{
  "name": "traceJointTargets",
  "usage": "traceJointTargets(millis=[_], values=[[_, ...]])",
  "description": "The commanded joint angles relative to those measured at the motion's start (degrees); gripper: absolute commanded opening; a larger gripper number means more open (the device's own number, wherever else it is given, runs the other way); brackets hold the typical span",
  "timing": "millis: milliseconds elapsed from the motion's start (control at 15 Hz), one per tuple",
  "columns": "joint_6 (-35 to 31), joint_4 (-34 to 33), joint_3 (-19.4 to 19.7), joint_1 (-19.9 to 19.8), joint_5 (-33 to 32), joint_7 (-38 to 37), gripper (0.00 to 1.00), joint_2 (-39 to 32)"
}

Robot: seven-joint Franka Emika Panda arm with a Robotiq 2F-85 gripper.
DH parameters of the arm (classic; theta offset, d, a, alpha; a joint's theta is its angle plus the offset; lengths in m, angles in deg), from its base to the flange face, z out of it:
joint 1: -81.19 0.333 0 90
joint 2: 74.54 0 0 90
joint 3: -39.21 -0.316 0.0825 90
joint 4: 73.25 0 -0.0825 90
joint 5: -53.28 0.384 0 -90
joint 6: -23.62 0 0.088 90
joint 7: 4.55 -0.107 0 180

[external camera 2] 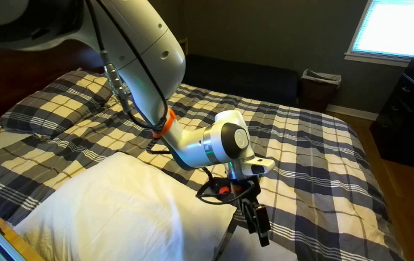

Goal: Remove the blue cloth from the white pillow, put it on the bed and then cover it with the white pillow

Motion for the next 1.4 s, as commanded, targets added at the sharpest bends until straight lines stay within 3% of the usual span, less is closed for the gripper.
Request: traceJointTargets(millis=[0,467,733,1067,1133,1333], values=[[-3.46,5.73,-2.57,-0.74,7.60,9.47,1.00,5.14],[0.07,9.79,-6.52,-0.86,31.52,33.64,1.00,9.19],[3.18,9.32,-8.81,-2.22,40.91,47.73,1.00,7.74],[10.34,8.01,-9.26,-1.32,43.27,55.90,1.00,5.07],[8.10,8.86,-8.15,-0.29,42.36,52.94,1.00,6.18],[8.93,8.77,-8.42,-0.34,42.32,54.39,1.00,5.43]])
